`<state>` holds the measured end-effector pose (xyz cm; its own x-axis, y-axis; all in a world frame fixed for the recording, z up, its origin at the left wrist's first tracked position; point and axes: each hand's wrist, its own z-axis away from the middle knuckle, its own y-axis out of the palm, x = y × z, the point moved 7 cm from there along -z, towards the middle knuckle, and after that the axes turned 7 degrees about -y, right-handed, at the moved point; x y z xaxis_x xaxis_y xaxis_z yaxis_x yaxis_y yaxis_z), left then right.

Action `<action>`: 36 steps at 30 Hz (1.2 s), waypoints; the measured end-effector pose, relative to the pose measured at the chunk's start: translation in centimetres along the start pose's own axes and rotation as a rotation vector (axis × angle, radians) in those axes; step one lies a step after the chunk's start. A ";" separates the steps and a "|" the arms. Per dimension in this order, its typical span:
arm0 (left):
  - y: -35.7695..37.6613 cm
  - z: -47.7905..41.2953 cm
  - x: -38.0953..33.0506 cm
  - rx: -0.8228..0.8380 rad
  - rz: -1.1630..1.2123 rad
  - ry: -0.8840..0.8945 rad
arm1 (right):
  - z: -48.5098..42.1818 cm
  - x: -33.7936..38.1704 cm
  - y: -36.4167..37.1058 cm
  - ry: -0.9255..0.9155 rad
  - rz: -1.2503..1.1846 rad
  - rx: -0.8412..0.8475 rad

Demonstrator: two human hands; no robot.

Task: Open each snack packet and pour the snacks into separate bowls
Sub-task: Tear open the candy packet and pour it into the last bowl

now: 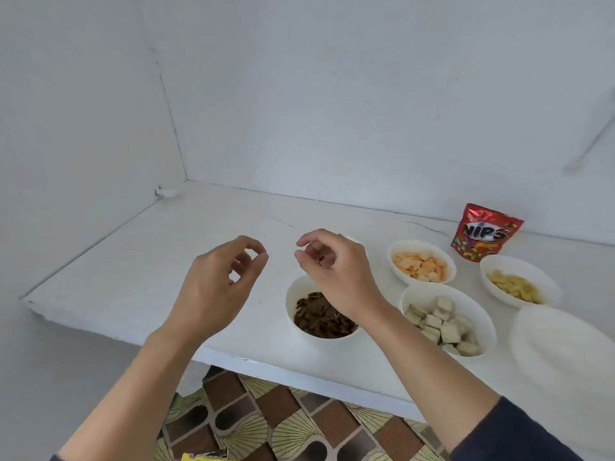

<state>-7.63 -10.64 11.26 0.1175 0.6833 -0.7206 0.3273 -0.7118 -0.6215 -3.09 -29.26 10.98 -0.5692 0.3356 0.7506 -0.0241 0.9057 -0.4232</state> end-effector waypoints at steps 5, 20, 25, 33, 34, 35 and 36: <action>7.3 -3.0 -6.6 0.058 0.047 0.070 | -0.9 -3.9 -10.0 -0.001 0.007 -0.109; 30.9 -11.8 -23.6 0.173 0.173 0.027 | -2.8 -19.8 -35.9 0.078 0.135 -0.203; 35.7 -14.1 -26.7 0.218 0.134 0.083 | -2.9 -23.3 -40.6 0.115 0.168 -0.241; 43.1 -19.1 -28.0 0.265 0.028 0.193 | -4.1 -28.6 -44.0 0.130 0.340 -0.213; 44.1 -19.6 -28.0 0.274 0.002 0.201 | -4.3 -29.4 -44.2 0.141 0.350 -0.200; 45.2 -20.1 -27.9 0.289 -0.022 0.202 | -4.5 -30.3 -44.2 0.156 0.359 -0.184; 46.3 -20.6 -27.7 0.312 -0.042 0.195 | -4.8 -31.2 -44.1 0.173 0.371 -0.165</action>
<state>23.61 -59.17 8.75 0.2962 0.7100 -0.6389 0.0374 -0.6770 -0.7351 19.63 -78.48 8.67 -0.3677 0.6718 0.6431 0.2957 0.7401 -0.6040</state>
